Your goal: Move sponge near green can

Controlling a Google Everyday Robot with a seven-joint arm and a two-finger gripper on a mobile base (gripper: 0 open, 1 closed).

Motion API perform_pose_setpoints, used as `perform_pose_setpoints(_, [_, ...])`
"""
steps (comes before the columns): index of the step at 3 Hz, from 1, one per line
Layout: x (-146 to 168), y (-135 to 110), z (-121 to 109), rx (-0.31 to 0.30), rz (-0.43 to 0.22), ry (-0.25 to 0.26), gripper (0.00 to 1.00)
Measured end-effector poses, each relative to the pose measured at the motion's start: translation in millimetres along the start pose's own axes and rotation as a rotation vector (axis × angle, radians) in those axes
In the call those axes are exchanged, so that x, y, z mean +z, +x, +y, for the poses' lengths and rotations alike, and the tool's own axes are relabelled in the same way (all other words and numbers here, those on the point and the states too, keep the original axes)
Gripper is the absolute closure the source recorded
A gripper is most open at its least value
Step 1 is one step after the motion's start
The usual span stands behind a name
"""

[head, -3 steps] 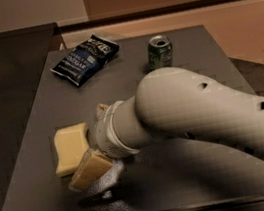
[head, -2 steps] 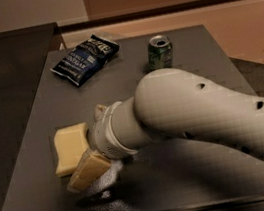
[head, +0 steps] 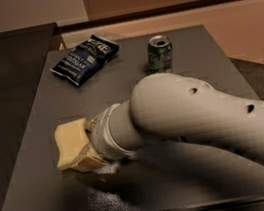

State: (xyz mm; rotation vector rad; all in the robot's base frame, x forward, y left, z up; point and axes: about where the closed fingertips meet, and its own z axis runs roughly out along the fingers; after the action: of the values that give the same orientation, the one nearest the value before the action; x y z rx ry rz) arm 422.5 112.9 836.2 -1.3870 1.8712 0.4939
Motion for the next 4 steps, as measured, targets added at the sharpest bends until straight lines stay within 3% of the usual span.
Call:
perform_pose_setpoints(1, [-1.4, 0.8, -2.0, 0.004, 0.007, 0.011, 0.61])
perform_pose_setpoints(2, [-22.9, 1.3, -15.3, 0.018, 0.007, 0.066, 0.85])
perform_pose_setpoints(3, [-56.2, 12.5, -38.6, 0.052, 0.011, 0.15, 1.0])
perform_pose_setpoints(4, [-84.6, 34.6, -65.0, 0.114, 0.021, 0.221, 1.0])
